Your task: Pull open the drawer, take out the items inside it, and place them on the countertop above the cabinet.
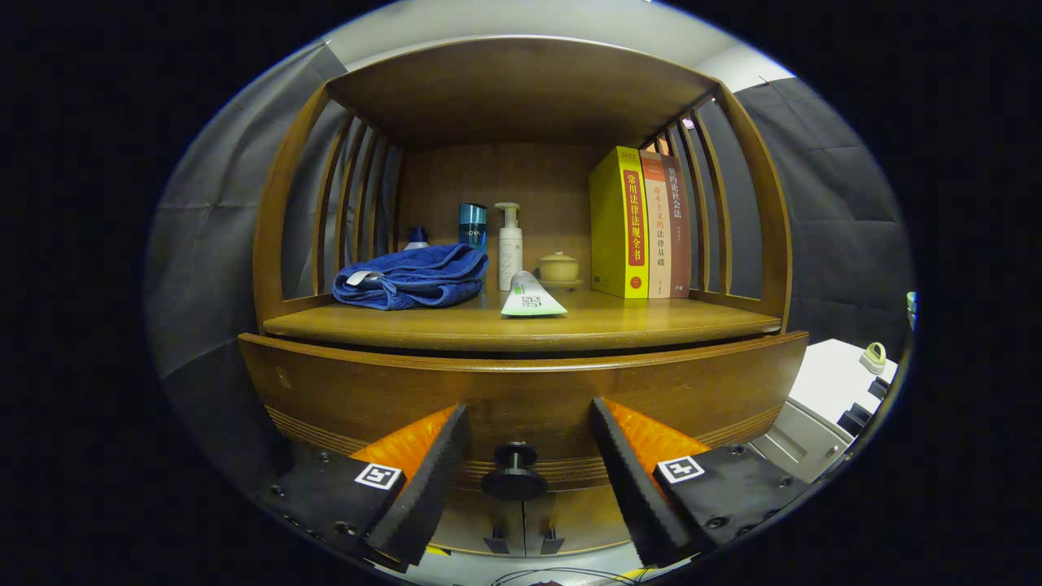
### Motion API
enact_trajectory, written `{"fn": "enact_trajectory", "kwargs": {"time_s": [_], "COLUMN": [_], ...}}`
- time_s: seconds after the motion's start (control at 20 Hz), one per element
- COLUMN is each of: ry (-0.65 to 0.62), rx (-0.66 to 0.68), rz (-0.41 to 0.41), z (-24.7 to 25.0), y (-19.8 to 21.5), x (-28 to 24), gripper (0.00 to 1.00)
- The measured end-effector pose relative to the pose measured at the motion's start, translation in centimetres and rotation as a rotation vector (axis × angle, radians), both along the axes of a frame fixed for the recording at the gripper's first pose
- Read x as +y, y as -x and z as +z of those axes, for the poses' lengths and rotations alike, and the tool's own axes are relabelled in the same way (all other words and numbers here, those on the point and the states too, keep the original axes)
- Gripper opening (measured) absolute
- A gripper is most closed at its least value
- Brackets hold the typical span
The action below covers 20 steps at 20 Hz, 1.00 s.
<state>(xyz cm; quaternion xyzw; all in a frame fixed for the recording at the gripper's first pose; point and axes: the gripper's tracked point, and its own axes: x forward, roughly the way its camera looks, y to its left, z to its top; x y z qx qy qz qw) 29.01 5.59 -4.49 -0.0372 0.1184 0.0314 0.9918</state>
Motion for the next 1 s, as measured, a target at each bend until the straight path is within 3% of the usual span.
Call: {"fn": "enact_trajectory", "kwargs": {"time_s": [0.6, 0.75, 1.0], "ry": [0.006, -0.020, 0.048], "rx": [-0.034, -0.047, -0.105], "rz": [0.012, 0.038, 0.022], "z": [-0.3, 0.8, 4.5], "y": [-2.1, -1.2, 2.3], "x": [0.1, 1.3, 1.4], "gripper": [0.99, 0.99, 0.99]}}
